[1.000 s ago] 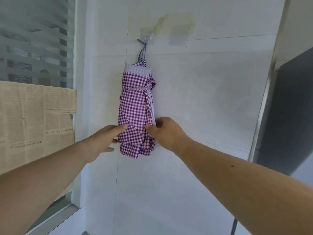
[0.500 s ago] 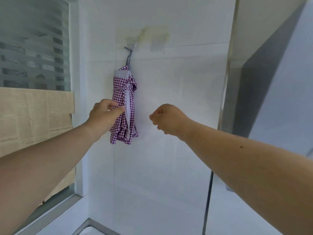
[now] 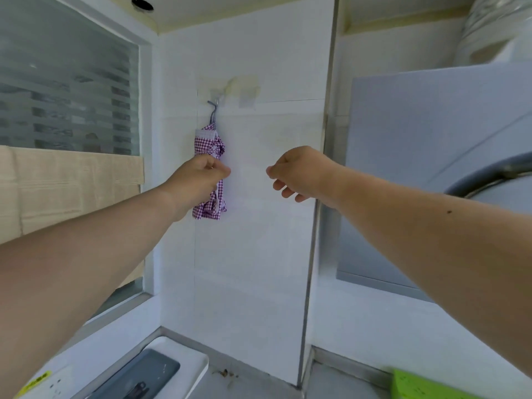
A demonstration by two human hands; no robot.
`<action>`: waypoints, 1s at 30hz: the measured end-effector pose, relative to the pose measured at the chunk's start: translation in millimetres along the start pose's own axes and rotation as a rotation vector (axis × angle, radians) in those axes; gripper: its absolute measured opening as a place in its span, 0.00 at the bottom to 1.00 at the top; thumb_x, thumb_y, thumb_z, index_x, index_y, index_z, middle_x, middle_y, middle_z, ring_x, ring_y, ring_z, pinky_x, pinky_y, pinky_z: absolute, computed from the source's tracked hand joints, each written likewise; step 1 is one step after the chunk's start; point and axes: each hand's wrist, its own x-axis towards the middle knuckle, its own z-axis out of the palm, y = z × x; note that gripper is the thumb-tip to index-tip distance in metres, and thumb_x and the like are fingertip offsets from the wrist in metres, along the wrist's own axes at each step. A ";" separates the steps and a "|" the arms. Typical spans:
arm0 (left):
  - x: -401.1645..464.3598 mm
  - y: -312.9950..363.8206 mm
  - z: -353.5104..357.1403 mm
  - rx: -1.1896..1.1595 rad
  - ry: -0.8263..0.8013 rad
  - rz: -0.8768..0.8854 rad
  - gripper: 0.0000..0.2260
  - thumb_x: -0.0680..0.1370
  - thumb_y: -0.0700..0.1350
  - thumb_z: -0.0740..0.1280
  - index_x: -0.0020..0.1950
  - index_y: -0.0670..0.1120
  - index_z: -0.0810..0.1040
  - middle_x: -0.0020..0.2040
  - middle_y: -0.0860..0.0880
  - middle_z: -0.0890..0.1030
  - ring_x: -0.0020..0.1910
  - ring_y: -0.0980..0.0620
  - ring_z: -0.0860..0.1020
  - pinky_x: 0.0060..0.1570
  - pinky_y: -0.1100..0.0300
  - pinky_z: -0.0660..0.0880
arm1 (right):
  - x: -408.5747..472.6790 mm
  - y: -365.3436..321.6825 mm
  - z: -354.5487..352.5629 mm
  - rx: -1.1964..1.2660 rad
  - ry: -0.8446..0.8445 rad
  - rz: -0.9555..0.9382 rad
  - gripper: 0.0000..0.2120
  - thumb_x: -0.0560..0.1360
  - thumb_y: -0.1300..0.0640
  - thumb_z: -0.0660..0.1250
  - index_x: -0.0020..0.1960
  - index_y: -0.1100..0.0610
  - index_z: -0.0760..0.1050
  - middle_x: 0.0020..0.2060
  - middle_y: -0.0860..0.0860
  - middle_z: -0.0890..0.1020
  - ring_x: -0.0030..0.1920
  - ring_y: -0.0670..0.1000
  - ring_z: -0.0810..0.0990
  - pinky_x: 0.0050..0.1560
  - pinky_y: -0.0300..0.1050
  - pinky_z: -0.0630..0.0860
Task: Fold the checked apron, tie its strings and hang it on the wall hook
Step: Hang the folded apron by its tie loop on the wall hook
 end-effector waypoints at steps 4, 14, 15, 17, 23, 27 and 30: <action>-54.7 21.7 6.5 -0.077 -0.004 -0.036 0.03 0.83 0.48 0.69 0.53 0.50 0.79 0.54 0.49 0.80 0.47 0.50 0.79 0.56 0.51 0.78 | -56.0 -5.6 -17.8 -0.029 -0.037 -0.012 0.12 0.82 0.54 0.64 0.56 0.60 0.81 0.44 0.48 0.86 0.41 0.48 0.84 0.42 0.43 0.82; -123.1 77.1 -4.7 -0.200 -0.104 -0.163 0.08 0.82 0.52 0.69 0.57 0.50 0.80 0.52 0.49 0.82 0.42 0.50 0.82 0.58 0.45 0.84 | -142.1 -65.3 -49.2 -0.001 -0.017 -0.116 0.09 0.81 0.51 0.67 0.52 0.56 0.82 0.42 0.47 0.87 0.38 0.46 0.85 0.38 0.41 0.82; -123.6 81.1 -6.8 -0.206 -0.113 -0.172 0.08 0.82 0.52 0.69 0.58 0.50 0.79 0.52 0.50 0.82 0.43 0.49 0.82 0.58 0.44 0.83 | -151.0 -76.5 -55.6 0.015 0.003 -0.149 0.09 0.81 0.50 0.67 0.51 0.55 0.82 0.42 0.47 0.87 0.38 0.46 0.85 0.38 0.41 0.82; -124.9 85.5 -11.9 -0.194 -0.139 -0.190 0.09 0.82 0.52 0.69 0.59 0.50 0.79 0.52 0.50 0.82 0.45 0.48 0.83 0.59 0.44 0.83 | -173.3 -100.4 -69.0 0.045 0.028 -0.234 0.10 0.81 0.49 0.67 0.50 0.55 0.83 0.41 0.48 0.88 0.37 0.45 0.85 0.40 0.43 0.83; -127.1 84.1 -28.7 -0.193 -0.165 -0.209 0.08 0.78 0.53 0.71 0.54 0.53 0.81 0.51 0.50 0.82 0.42 0.49 0.83 0.58 0.44 0.83 | -230.8 -154.5 -107.4 0.042 0.095 -0.480 0.13 0.82 0.48 0.65 0.47 0.55 0.82 0.38 0.49 0.86 0.36 0.48 0.84 0.39 0.45 0.82; -121.9 90.5 -33.7 -0.182 -0.123 -0.207 0.05 0.82 0.52 0.69 0.55 0.52 0.79 0.52 0.50 0.81 0.43 0.48 0.82 0.59 0.46 0.82 | -213.3 -144.3 -104.2 -0.039 0.129 -0.380 0.12 0.82 0.49 0.66 0.48 0.55 0.83 0.38 0.48 0.87 0.34 0.45 0.83 0.37 0.43 0.82; -115.4 89.7 -35.5 -0.151 -0.089 -0.219 0.05 0.82 0.51 0.68 0.55 0.52 0.79 0.52 0.50 0.82 0.43 0.48 0.81 0.59 0.47 0.81 | -186.2 -124.2 -92.3 -0.104 0.119 -0.279 0.11 0.81 0.49 0.67 0.49 0.55 0.83 0.39 0.48 0.87 0.34 0.44 0.84 0.39 0.44 0.84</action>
